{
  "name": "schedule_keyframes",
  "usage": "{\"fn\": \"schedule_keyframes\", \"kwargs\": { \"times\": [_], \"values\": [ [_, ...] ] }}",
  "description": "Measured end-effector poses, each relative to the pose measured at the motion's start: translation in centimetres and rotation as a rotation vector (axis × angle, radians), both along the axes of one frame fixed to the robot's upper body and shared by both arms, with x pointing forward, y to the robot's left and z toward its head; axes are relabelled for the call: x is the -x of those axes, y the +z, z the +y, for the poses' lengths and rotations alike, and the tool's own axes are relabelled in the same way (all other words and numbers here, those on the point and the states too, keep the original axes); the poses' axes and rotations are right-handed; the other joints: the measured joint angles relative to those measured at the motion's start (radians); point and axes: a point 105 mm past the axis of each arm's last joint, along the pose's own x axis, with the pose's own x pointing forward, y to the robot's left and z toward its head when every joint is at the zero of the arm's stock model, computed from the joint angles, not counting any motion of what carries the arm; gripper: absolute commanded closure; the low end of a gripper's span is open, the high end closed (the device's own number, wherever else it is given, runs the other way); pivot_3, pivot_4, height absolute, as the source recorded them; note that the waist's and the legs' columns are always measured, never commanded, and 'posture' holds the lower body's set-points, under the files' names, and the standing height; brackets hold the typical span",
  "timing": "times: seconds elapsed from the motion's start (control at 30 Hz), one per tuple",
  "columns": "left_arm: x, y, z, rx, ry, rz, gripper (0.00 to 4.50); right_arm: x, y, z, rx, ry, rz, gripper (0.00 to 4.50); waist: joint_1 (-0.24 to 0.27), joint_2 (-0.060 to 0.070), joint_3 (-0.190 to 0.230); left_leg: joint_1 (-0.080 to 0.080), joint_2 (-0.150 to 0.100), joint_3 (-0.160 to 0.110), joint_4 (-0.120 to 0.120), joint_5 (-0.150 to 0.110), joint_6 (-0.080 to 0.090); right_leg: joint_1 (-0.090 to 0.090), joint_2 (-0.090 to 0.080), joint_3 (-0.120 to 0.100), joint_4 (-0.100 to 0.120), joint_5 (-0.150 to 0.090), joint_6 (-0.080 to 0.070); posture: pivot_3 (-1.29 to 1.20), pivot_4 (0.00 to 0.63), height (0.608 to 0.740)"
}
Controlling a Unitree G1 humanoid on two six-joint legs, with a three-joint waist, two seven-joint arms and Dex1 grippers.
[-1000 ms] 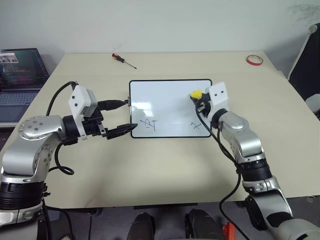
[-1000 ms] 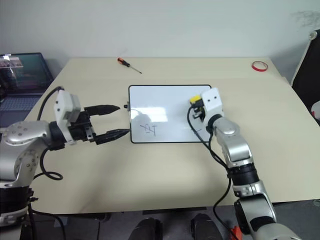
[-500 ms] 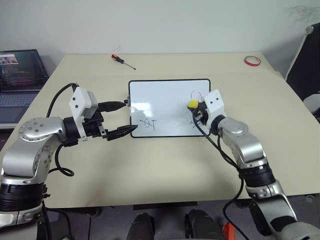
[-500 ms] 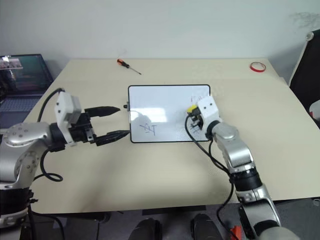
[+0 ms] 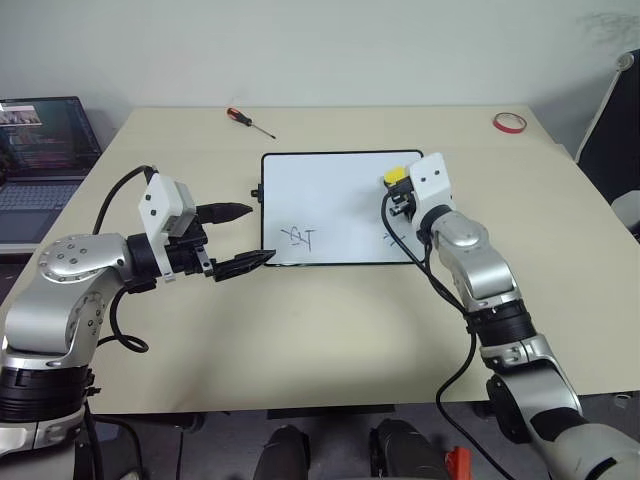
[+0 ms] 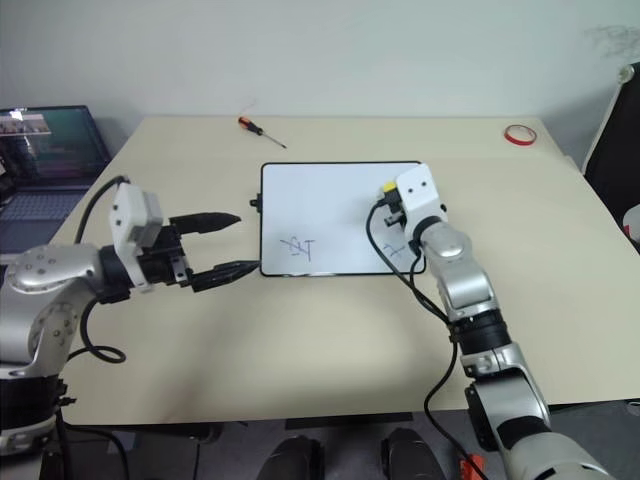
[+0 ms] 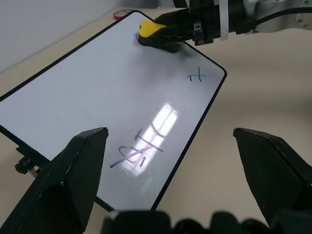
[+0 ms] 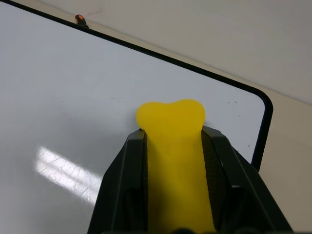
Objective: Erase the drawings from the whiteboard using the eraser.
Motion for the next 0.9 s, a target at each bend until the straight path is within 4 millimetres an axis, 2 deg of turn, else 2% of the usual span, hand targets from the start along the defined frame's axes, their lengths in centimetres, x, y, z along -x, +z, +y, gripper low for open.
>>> {"fn": "schedule_keyframes", "kwargs": {
  "times": [0.2, 0.4, 0.57, 0.9],
  "values": [
    [0.0, 0.2, -0.1, 0.0, -0.003, -0.006, 0.0, 1.0, -1.1, 0.7, 0.007, 0.035, 0.02, 3.35, -0.01, 0.0, 0.0, 0.001, 0.0, 0.0, 0.0, 0.0, 0.0, 0.0, 0.0, 0.0, 0.001, 0.0, 0.0, 0.0, 0.15, 0.74],
    [0.0, 0.2, -0.1, 0.0, -0.004, -0.006, 0.0, -0.1, 0.1, 1.0, -0.01, 0.019, -0.004, 3.35, -0.015, 0.0, 0.0, 0.001, 0.0, 0.0, 0.0, 0.0, 0.0, 0.0, 0.0, 0.001, 0.001, 0.0, 0.0, 0.0, 0.15, 0.74],
    [0.0, 0.2, -0.1, 0.0, -0.004, -0.007, 0.0, -1.1, 1.2, 0.6, -0.037, -0.015, -0.042, 3.35, -0.015, 0.0, 0.0, -0.001, 0.0, 0.0, -0.001, 0.0, 0.0, -0.001, 0.0, 0.0, -0.001, 0.0, 0.0, 0.0, 0.15, 0.74],
    [0.0, 0.2, -0.1, 0.0, -0.003, -0.005, 0.0, -1.3, 1.1, 0.7, -0.029, -0.004, -0.043, 3.35, -0.015, 0.0, 0.0, 0.0, 0.0, 0.0, 0.0, 0.0, 0.0, -0.001, 0.0, 0.0, 0.0, 0.0, 0.0, 0.0, 0.15, 0.74]
  ]
}}
